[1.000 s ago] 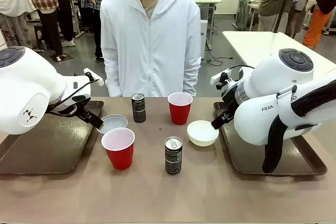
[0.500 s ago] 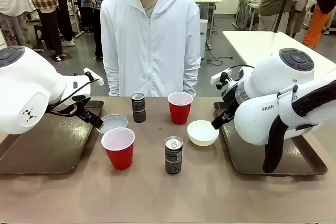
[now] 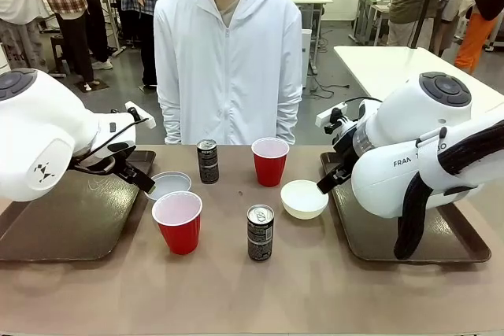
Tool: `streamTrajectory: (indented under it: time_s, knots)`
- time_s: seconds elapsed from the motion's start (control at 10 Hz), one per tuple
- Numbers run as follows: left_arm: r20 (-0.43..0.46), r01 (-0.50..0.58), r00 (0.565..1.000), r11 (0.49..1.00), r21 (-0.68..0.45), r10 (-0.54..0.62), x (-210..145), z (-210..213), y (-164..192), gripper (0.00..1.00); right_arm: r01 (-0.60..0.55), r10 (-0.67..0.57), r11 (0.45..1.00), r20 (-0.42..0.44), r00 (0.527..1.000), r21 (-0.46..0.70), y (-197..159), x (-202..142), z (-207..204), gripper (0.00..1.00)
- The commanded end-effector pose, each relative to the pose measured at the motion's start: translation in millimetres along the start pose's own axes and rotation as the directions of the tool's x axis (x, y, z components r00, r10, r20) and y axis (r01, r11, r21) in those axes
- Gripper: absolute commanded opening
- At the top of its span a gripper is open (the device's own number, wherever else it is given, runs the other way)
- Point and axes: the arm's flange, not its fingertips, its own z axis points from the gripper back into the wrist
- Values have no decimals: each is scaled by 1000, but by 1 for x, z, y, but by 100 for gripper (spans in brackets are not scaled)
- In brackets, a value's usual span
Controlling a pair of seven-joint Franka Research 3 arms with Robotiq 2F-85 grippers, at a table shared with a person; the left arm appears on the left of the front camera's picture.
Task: Prepare tableware on both trays.
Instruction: Pick up a Picnic Bowl from the table and place it on a Handle tray.
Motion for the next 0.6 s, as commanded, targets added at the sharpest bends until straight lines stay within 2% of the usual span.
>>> streamTrajectory:
  time_s: [0.0,0.4,0.5]
  knots:
    - [0,0,1000,1000,0,0,0,0,0,100,0,0,1000,0,1000,0,0,0,0,100]
    - [0,0,1000,1000,0,0,0,0,0,100,0,0,1000,0,1000,0,0,0,0,100]
    - [-22,6,1000,1000,-20,-6,-4,26,2,100,-34,33,999,-43,999,-26,9,-3,22,100]
